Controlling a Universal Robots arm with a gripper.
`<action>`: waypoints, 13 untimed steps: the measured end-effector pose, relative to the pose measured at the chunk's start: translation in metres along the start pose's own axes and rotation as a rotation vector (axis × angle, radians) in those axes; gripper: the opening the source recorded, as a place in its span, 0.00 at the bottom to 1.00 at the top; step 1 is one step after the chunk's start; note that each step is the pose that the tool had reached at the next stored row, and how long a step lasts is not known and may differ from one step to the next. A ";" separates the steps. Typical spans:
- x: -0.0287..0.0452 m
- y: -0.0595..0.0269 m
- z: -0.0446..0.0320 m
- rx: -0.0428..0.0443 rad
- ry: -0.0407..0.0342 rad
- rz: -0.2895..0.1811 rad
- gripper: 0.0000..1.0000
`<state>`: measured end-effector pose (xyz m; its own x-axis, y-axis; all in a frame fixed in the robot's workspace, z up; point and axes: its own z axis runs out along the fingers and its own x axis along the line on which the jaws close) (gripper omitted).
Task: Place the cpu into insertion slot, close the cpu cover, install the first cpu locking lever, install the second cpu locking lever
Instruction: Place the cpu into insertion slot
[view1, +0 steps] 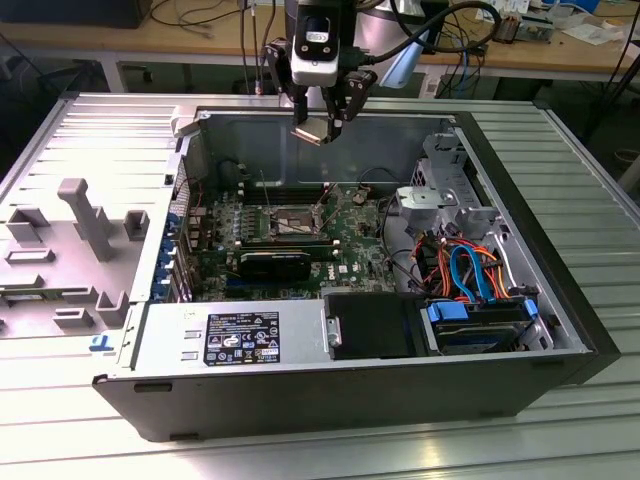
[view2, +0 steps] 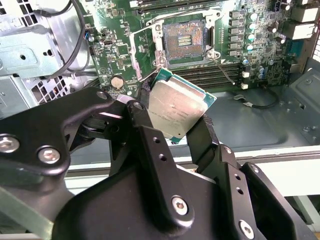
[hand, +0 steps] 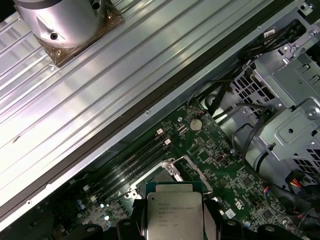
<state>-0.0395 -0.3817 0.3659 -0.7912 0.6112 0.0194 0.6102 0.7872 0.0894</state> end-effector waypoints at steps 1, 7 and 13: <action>0.0000 0.0000 0.0000 0.0001 0.0000 0.000 0.54; 0.0000 0.0000 0.0000 -0.0001 -0.0006 0.007 0.54; 0.0000 -0.0001 0.0009 -0.0016 -0.0073 0.082 0.54</action>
<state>-0.0396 -0.3817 0.3650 -0.7380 0.6745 0.0194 0.6732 0.7340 0.0894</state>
